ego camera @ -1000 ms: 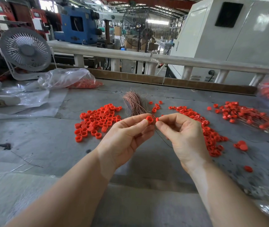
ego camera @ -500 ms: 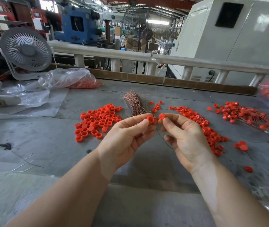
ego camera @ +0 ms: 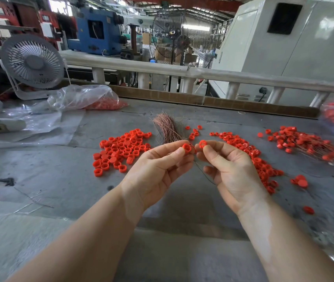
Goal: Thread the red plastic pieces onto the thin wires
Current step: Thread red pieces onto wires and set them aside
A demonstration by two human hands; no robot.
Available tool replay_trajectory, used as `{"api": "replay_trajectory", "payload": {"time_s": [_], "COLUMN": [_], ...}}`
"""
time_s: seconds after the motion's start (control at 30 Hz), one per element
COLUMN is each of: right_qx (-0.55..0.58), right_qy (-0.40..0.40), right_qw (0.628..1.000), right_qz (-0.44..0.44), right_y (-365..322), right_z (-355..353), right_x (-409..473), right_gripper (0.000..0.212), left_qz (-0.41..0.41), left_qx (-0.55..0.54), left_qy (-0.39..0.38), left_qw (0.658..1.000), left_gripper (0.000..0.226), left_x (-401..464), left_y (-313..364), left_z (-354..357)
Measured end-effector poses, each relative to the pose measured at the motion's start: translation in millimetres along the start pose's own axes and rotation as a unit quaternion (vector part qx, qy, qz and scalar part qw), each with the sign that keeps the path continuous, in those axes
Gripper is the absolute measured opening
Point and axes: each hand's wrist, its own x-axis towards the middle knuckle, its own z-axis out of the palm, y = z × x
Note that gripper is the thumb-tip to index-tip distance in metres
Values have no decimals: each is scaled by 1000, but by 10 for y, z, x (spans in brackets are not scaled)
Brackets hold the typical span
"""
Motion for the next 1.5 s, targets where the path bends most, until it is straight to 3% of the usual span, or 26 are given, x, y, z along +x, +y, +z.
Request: {"api": "replay_trajectory", "payload": {"time_s": [0.23, 0.37, 0.57, 0.97, 1.5], "right_qx": [-75, -218, -309, -340, -343], "right_qy": [28, 36, 40, 28, 23], "right_qw": [990, 949, 904, 878, 876], "right_qz": [-113, -226, -292, -335, -339], "right_y": [14, 6, 16, 56, 64], "right_z": [3, 33, 66, 48, 43], "right_x": [3, -14, -55, -54, -44], "right_gripper": [16, 23, 25, 8, 9], "left_qz": [7, 18, 43, 66, 123], "left_qx": [1, 5, 10, 52, 118], "left_qy": [0, -3, -3, -18, -5], "left_qw": [1000, 1000, 999, 996, 985], "left_gripper": [17, 17, 15, 15, 18], "left_x": [1, 2, 8, 16, 6], "left_y": [-4, -11, -26, -58, -65], "left_z": [3, 4, 4, -11, -8]}}
